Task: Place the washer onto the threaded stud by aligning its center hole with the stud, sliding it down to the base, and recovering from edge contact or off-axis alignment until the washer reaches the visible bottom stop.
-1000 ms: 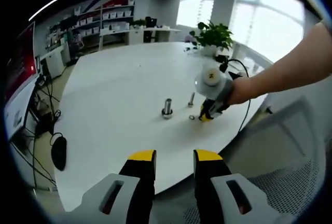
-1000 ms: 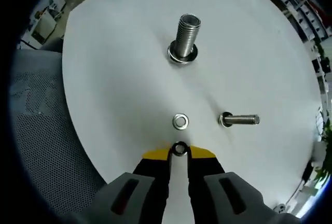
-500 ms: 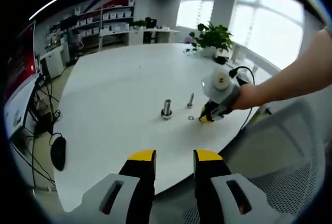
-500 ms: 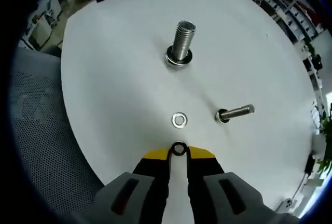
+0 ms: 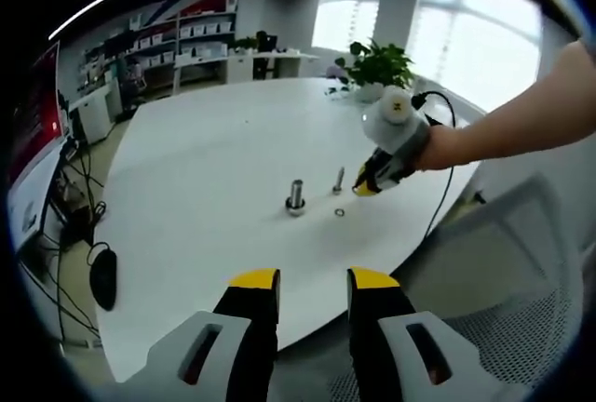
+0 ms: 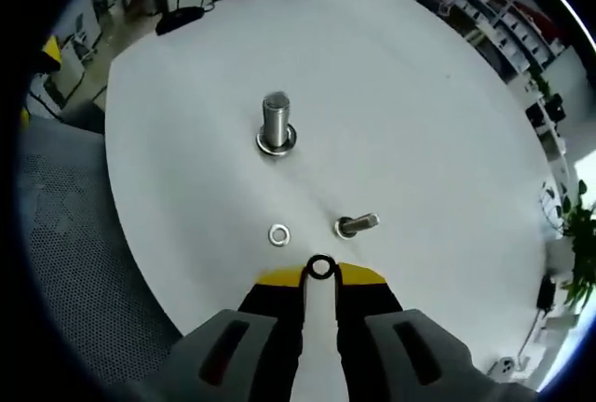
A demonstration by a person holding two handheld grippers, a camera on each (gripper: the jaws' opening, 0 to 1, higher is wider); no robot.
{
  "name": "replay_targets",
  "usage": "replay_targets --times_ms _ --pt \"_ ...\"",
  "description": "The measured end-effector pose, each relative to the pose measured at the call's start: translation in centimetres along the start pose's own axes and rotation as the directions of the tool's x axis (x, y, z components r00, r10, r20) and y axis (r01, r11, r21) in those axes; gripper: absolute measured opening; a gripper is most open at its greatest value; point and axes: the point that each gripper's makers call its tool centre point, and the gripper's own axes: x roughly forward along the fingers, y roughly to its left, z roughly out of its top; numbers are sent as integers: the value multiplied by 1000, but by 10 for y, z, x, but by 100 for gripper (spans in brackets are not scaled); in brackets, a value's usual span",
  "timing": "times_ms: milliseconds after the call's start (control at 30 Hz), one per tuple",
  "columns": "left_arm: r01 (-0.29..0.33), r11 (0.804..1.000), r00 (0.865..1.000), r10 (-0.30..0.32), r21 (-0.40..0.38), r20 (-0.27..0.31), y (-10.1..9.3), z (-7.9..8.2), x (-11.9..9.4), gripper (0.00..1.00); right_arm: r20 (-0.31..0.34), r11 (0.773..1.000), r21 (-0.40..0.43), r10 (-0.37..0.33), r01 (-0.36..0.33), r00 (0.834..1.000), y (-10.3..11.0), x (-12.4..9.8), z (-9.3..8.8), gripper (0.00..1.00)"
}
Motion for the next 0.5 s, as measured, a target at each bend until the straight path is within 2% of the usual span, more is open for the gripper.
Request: replay_targets --times_ms 367,500 --pt "3 1000 1000 -3 0 3 0 0 0 27 62 999 0 -37 37 997 -20 -11 16 13" --pt "3 1000 1000 -3 2 2 0 0 0 27 74 999 1 -38 38 997 -21 -11 21 13"
